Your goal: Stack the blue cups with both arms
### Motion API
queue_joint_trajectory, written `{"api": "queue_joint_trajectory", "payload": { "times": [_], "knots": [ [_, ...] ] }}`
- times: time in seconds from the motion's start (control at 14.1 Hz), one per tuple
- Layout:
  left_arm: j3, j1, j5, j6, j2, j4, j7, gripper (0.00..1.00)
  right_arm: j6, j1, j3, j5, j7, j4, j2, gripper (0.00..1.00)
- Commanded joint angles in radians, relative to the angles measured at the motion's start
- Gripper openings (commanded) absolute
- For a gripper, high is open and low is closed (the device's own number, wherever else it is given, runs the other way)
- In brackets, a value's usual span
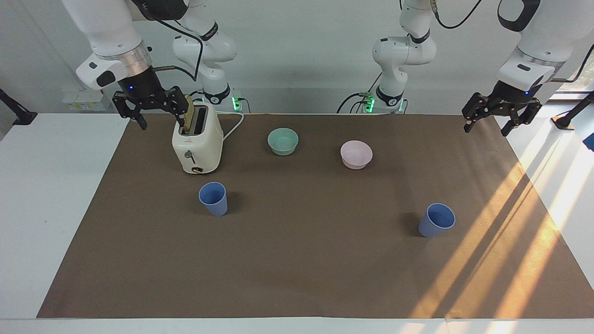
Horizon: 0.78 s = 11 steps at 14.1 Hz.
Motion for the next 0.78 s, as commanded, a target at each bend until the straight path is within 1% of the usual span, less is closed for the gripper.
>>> {"api": "queue_joint_trajectory", "payload": {
  "times": [0.0,0.28,0.71],
  "knots": [
    [0.004,-0.001,-0.003,0.028,0.002,-0.002,0.003,1.00,-0.001,-0.008,0.006,-0.003,0.019,-0.006,-0.005,1.00],
    [0.004,0.000,-0.003,0.035,0.007,0.002,0.000,1.00,-0.001,-0.008,0.006,-0.003,0.019,-0.006,-0.005,1.00],
    [0.003,-0.003,-0.008,0.018,-0.010,-0.018,0.002,1.00,-0.001,-0.008,0.006,-0.003,0.019,-0.006,-0.005,1.00]
  ]
}}
